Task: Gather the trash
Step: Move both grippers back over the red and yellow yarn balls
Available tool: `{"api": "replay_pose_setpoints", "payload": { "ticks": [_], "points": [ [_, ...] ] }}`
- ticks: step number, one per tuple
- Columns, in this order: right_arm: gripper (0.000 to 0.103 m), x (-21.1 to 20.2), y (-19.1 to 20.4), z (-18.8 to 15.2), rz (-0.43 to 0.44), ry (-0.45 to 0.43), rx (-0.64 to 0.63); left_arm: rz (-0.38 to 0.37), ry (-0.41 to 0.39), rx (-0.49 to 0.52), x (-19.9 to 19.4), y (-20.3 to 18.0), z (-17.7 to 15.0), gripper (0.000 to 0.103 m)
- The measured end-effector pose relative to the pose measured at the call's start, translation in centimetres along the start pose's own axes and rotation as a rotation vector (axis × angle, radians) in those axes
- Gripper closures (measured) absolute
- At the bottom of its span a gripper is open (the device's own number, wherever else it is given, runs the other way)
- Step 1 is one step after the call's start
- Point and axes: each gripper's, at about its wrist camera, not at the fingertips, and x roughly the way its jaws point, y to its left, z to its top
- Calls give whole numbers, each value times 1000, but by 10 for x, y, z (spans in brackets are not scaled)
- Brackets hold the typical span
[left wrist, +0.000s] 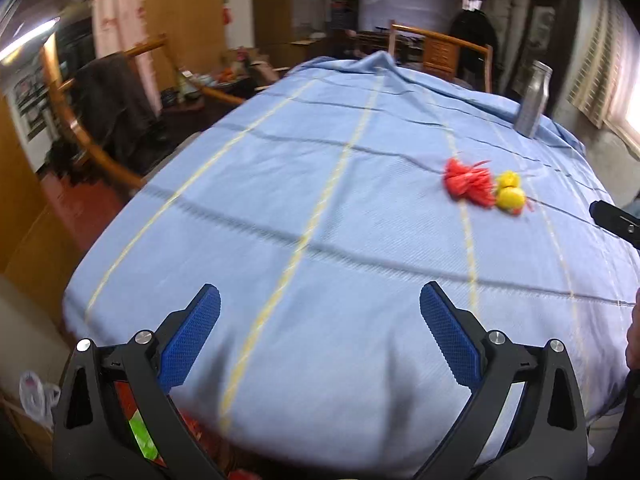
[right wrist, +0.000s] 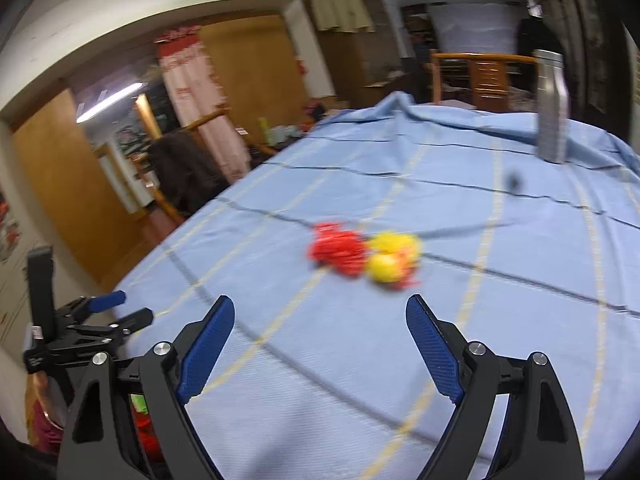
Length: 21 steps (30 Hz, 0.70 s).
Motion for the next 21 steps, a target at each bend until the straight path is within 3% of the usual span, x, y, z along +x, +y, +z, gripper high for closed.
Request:
{"api": "replay_pose_setpoints", "payload": {
  "ticks": [8,21],
  "points": [
    [15,20,-63,0,-110,-2,66,-54,18,117,49,-66,44,7],
    [10,23,-72,-3,-202,27,65,-105,7,263,113,-137,94,7]
  ]
}}
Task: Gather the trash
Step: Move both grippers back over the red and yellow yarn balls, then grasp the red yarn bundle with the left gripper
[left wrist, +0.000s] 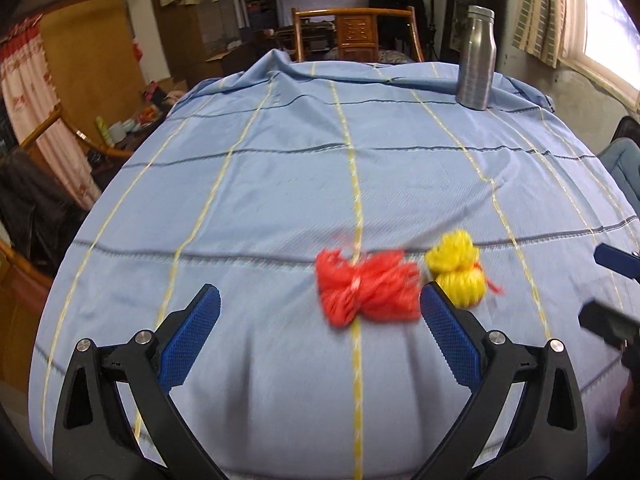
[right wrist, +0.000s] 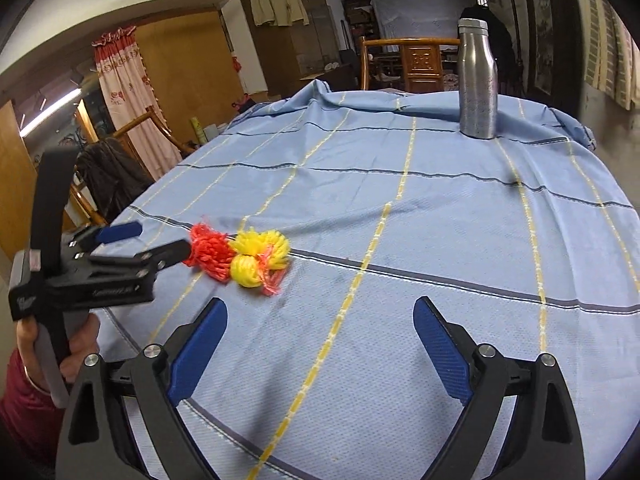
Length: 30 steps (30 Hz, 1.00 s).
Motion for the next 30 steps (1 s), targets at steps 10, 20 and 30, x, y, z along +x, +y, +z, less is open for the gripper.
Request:
{"api": "replay_pose_setpoints", "payload": {
  "ticks": [10,20,30],
  "points": [
    [10,11,-12,1,61,75,82,31,29,57,31,-11,0,7],
    [10,13,-12,-2,70,88,111,38,48,96,37,-18,-2,7],
    [10,13,-12,-2,66,93,106,25,68,97,41,-18,-4,6]
  ]
}}
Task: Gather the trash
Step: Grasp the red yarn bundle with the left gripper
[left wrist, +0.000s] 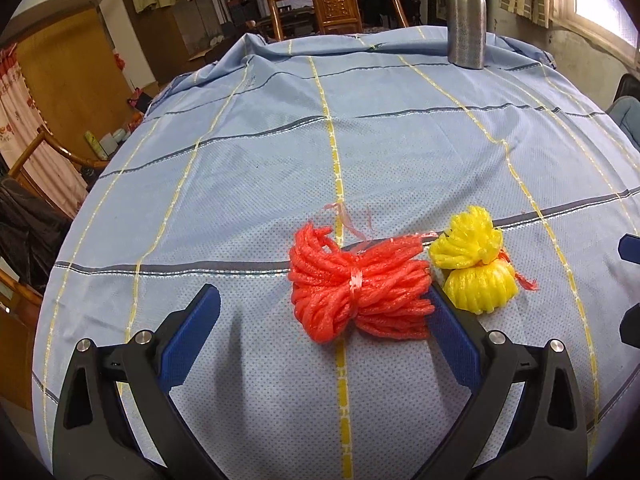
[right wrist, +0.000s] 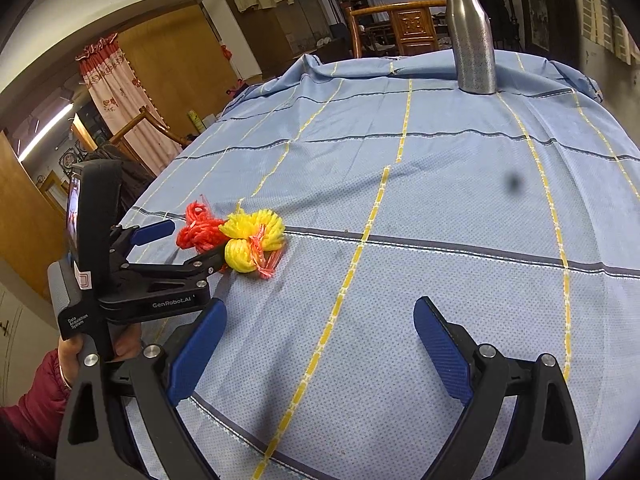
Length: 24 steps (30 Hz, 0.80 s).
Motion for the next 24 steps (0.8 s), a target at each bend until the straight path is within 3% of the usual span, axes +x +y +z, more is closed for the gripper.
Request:
{"api": "replay_pose_setpoints", "payload": {
  "ticks": [16,20,24],
  "points": [
    [10,3,0,2,-9,4,2,-83,-6,-33,1,2,3,8],
    [10,3,-2,1,-15,2,11,-128,-20,-43,-2,5,4,48],
    [10,5,-4,2,-22,3,17,-114,-57,-74,-9,14,5,53]
  ]
}}
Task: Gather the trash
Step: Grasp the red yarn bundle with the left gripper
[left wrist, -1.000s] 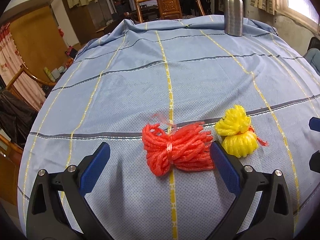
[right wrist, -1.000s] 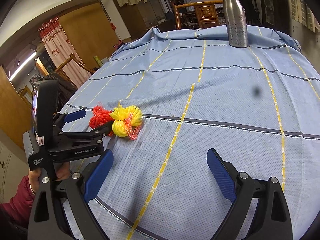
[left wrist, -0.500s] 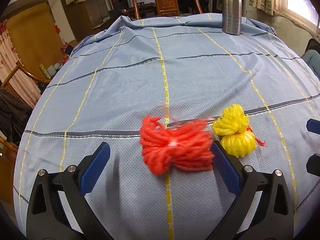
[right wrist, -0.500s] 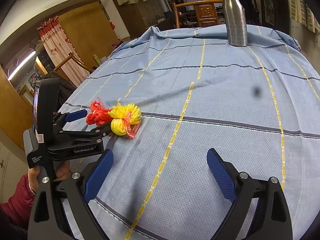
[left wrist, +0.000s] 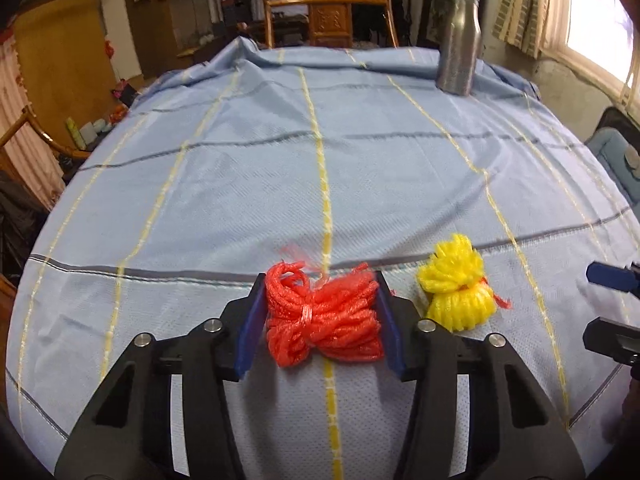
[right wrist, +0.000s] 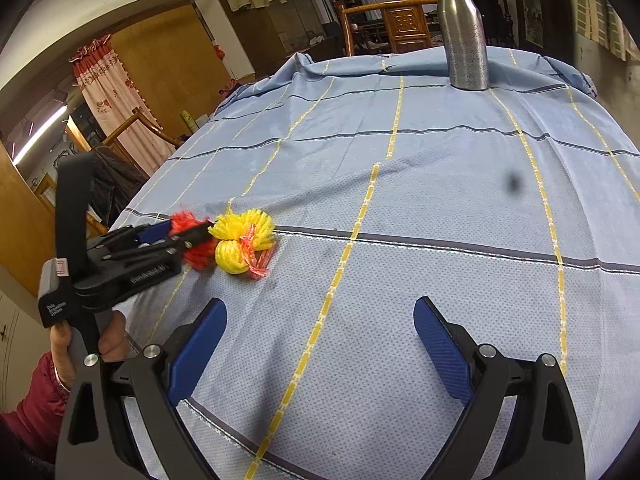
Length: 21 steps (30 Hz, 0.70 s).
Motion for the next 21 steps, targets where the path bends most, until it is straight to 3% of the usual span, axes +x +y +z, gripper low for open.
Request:
{"api": "replay_pose_setpoints", "payload": {
  "ticks": [10,17,21],
  "points": [
    [10,8,-5,-1,-36,18,-4,42,-76,-48,-21,15,4,53],
    [10,17,-13,15,38,34,105,66,-117,-65,-34,22,2,53],
    [10,29,8,39,99,57,109,61,-130,-99,-40,32,2,53]
  ]
}}
